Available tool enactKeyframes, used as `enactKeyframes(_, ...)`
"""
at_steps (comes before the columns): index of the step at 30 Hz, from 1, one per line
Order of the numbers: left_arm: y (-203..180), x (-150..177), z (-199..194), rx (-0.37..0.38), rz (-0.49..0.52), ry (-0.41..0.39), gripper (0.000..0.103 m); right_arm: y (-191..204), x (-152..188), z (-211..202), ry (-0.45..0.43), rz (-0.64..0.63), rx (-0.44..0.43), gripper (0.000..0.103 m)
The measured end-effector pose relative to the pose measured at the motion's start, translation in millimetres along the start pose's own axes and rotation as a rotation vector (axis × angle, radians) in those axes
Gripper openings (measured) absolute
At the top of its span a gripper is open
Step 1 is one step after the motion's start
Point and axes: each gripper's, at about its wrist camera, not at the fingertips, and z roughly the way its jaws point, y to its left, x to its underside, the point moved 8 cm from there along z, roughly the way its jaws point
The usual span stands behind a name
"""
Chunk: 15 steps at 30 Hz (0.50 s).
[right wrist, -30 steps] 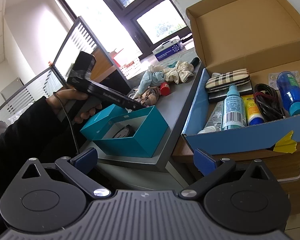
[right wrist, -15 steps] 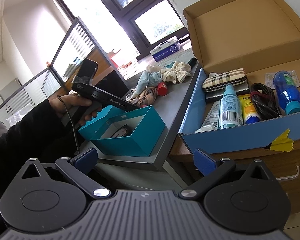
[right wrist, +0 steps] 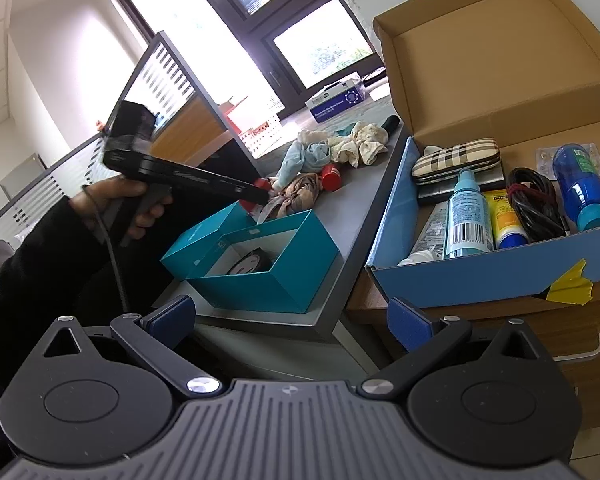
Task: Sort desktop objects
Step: 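Carry the red block with the left gripper into the teal box and release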
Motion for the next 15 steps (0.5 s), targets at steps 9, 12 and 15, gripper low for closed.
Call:
enactKeyframes(9, -7, 38, 6, 0.017, 0.000, 0.094, 0.033, 4, 1, -3, -0.003, -0.004, -0.006, 0.103)
enactKeyframes(12, -5, 47, 14, 0.016, -0.010, 0.115, 0.033, 5, 2, -4, -0.004, -0.005, -0.007, 0.103)
enactKeyframes(15, -4, 54, 21, 0.034, -0.026, 0.127, 0.033, 6, 2, -5, -0.006, -0.007, -0.008, 0.103)
